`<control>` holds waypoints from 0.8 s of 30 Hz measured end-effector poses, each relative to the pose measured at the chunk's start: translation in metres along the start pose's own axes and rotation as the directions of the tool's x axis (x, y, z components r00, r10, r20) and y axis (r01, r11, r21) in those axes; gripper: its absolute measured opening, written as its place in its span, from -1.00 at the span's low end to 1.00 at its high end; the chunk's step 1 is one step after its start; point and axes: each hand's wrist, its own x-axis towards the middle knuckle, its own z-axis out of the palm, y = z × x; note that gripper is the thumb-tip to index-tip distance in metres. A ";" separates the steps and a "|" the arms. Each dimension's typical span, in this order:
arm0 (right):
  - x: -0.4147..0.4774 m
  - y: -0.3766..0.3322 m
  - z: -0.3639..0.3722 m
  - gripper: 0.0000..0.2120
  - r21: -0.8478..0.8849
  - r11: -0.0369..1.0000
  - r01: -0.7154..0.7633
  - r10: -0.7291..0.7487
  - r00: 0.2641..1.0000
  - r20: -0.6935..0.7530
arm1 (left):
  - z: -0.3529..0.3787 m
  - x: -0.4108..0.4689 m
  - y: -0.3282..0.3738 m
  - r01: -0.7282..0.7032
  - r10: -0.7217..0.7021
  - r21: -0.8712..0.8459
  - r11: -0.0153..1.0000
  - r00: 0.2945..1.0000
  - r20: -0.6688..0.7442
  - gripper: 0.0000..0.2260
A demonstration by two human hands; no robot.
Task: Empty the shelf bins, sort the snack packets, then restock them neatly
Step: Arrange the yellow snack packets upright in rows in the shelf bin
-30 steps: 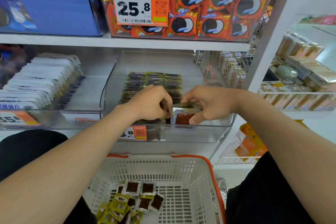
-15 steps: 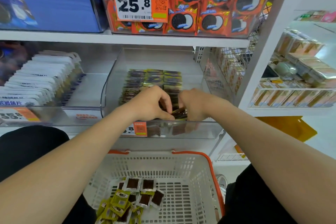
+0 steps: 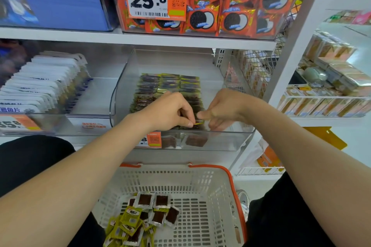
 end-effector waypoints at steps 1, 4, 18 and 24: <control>0.003 0.001 0.001 -0.60 -0.063 0.998 0.012 -0.015 0.999 -0.046 | 0.000 0.001 0.000 0.000 0.000 0.025 1.000 1.000 0.005 -0.94; 0.010 0.002 0.018 -0.53 -0.254 0.967 0.033 -0.062 0.992 -0.107 | 0.000 0.002 0.003 -0.016 0.015 0.078 0.997 1.000 0.014 -0.93; 0.005 -0.008 0.019 -0.16 0.030 0.994 -0.108 0.104 0.988 0.110 | -0.016 -0.004 -0.011 0.182 -0.160 -0.107 0.977 0.969 0.190 -0.97; -0.003 -0.004 0.022 -0.54 0.016 0.998 -0.056 0.055 0.996 0.066 | 0.001 -0.004 -0.007 0.202 -0.201 -0.047 0.978 0.979 0.022 -0.94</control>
